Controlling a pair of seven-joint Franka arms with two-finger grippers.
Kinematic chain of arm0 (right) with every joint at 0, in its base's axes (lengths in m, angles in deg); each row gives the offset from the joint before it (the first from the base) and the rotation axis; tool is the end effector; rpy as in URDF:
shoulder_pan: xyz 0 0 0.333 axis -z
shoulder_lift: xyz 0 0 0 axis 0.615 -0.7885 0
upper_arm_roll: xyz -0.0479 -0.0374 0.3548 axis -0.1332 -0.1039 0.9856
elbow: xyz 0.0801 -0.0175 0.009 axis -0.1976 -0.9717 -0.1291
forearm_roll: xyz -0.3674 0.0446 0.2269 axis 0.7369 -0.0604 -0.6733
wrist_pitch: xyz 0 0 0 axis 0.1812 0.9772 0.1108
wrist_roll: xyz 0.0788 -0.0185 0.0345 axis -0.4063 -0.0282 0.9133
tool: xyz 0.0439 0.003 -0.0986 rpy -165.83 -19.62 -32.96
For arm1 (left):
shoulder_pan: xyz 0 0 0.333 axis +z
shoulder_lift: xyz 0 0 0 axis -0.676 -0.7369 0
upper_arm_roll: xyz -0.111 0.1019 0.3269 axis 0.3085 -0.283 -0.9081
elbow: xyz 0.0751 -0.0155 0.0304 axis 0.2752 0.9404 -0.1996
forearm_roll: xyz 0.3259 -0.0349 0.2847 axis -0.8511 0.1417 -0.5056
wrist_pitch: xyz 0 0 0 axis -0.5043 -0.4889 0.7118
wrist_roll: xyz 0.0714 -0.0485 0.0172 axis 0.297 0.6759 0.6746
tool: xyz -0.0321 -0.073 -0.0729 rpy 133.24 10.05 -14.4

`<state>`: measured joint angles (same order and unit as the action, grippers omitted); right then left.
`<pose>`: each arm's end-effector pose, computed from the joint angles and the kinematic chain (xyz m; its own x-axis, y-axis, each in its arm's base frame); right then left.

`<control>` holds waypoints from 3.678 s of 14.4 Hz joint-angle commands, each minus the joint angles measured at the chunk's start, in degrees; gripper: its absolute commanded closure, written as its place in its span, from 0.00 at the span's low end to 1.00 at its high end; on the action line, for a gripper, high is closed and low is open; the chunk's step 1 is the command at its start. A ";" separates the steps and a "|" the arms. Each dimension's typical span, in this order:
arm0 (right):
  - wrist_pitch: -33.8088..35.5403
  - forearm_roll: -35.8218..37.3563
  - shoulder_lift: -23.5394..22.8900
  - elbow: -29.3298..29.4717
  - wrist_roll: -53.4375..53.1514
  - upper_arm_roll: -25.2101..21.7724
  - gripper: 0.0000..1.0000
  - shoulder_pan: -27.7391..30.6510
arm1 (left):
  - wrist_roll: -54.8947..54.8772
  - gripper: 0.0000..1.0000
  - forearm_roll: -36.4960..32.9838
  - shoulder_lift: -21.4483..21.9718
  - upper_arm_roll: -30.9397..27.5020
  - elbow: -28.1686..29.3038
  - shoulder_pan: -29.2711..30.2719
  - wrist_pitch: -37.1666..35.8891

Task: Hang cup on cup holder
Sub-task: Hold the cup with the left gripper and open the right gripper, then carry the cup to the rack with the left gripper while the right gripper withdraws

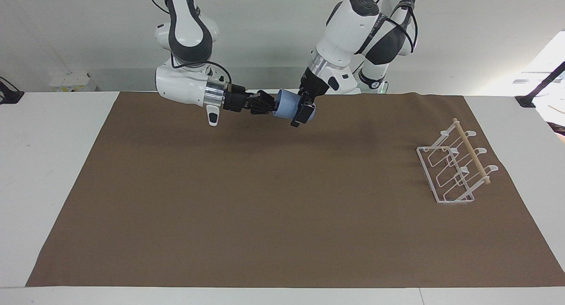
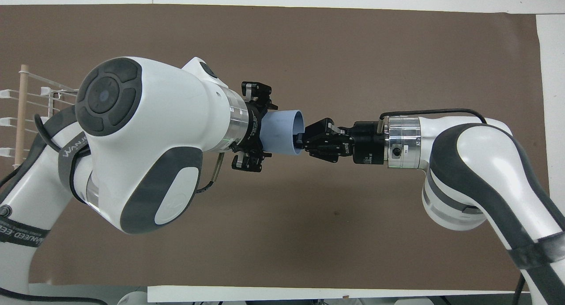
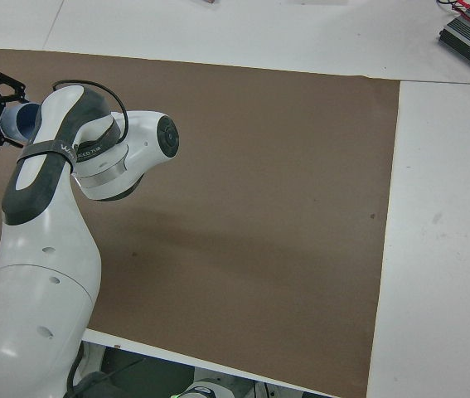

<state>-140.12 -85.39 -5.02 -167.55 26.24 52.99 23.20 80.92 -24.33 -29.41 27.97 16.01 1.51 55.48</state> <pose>0.5184 0.2292 0.4733 0.9293 -0.1500 -0.3375 -0.3654 -0.2400 -0.8994 0.4880 -0.4412 0.5988 0.2568 0.8980 -0.3574 0.9664 -0.2346 0.1049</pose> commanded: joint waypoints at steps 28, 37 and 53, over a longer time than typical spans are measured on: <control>2.25 9.62 1.36 2.24 0.62 -0.24 0.00 4.37 | -5.00 1.00 -16.36 -1.67 -2.21 -11.31 -0.29 -23.75; 7.71 54.88 3.65 6.21 0.80 -0.33 0.00 14.83 | -12.40 1.00 -58.79 -6.83 -3.71 -0.68 5.42 -33.33; 41.09 89.73 -2.32 40.29 0.97 -0.41 0.00 25.21 | 11.33 1.00 -95.31 -21.01 -3.63 1.34 15.52 -35.29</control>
<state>-103.98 3.17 -2.58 -135.50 26.64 52.10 47.87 91.58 -117.55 -50.76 23.98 16.40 15.15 19.78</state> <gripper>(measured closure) 0.000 0.211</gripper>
